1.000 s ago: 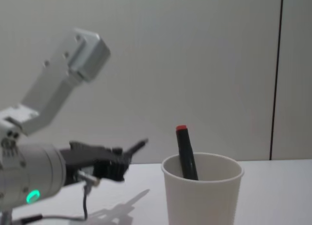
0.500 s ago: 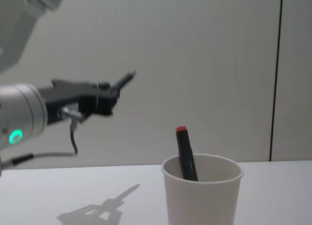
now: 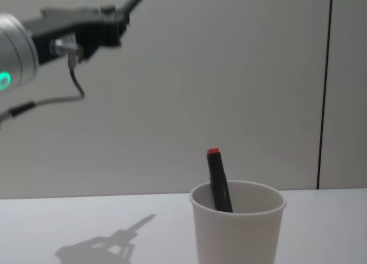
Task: Place the pen into the pen holder.
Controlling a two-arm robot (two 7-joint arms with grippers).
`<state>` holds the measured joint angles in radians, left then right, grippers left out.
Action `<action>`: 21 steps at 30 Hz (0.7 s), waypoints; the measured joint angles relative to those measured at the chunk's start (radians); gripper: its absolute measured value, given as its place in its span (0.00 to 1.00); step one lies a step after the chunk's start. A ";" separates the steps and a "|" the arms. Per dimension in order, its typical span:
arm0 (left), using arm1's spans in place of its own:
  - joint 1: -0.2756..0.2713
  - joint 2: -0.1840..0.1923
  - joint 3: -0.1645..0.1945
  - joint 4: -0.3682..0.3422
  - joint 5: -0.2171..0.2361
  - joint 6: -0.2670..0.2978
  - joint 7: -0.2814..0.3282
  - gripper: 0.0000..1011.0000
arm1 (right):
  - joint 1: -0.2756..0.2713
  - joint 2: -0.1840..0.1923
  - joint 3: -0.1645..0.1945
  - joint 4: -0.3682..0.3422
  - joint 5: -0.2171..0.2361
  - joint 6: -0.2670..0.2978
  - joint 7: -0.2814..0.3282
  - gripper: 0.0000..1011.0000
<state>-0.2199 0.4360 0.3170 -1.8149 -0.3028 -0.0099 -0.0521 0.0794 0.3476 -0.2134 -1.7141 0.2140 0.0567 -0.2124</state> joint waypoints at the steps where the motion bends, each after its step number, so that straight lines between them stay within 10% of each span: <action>1: -0.006 -0.002 -0.006 -0.002 -0.005 -0.017 -0.003 0.14 | 0.007 -0.006 0.000 -0.008 0.013 0.005 0.009 0.99; 21: -0.043 -0.027 -0.032 0.004 -0.005 -0.141 -0.044 0.14 | 0.077 -0.081 0.002 -0.097 0.237 0.081 0.130 0.99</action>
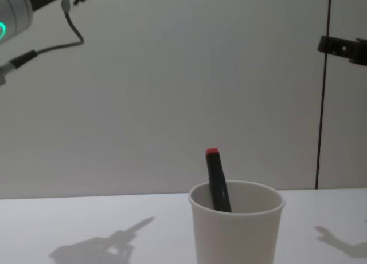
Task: Place the pen into the pen holder.
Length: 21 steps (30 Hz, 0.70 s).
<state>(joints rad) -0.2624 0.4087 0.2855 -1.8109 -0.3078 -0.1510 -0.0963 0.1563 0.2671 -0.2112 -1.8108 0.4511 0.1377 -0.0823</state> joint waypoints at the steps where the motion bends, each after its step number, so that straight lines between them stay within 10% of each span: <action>1: 0.002 -0.001 0.001 0.001 0.002 0.003 -0.002 0.14 | -0.001 -0.002 0.000 -0.002 0.010 0.001 0.006 0.99; 21: 0.037 -0.032 0.051 0.043 0.056 0.130 -0.055 0.14 | -0.066 -0.002 -0.019 -0.007 0.106 -0.012 0.131 0.99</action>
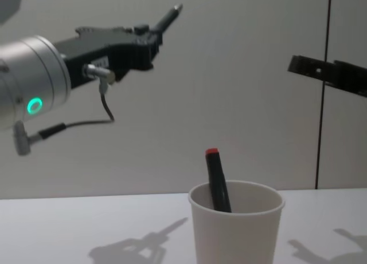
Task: Place the pen into the pen holder.
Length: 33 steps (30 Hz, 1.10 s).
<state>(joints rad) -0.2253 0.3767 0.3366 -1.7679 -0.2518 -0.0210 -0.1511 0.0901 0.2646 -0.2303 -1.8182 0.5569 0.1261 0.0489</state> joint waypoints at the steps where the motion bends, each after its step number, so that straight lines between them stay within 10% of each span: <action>1: 0.002 -0.002 0.003 0.002 0.002 0.005 -0.002 0.14 | -0.001 0.000 0.000 -0.002 0.008 0.001 0.006 0.99; 18: 0.016 -0.012 0.017 0.013 0.015 0.029 -0.011 0.14 | -0.013 -0.019 -0.002 -0.039 0.253 0.044 0.132 0.99; 33: -0.006 -0.025 0.006 0.031 -0.028 -0.040 -0.057 0.14 | -0.003 -0.041 -0.015 -0.039 0.353 0.110 0.116 0.99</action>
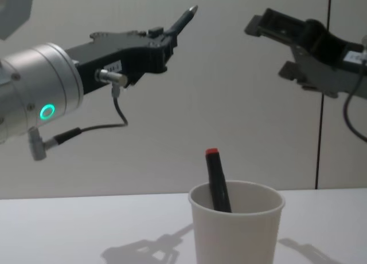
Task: Place the pen into the pen holder.
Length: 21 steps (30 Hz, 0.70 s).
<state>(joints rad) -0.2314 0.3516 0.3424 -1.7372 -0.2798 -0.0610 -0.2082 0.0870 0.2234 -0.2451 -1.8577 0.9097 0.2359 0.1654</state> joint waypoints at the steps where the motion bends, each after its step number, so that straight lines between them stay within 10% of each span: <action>1: -0.002 -0.001 -0.001 0.001 -0.002 -0.004 -0.004 0.14 | 0.003 -0.003 -0.001 0.002 0.004 0.006 -0.001 0.99; 21: -0.017 -0.002 -0.011 0.004 -0.037 -0.037 -0.060 0.14 | 0.143 -0.108 -0.028 0.075 0.187 0.134 -0.005 0.99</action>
<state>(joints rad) -0.2487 0.3495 0.3309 -1.7332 -0.3163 -0.0982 -0.2679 0.2304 0.1158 -0.2730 -1.7825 1.0969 0.3694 0.1607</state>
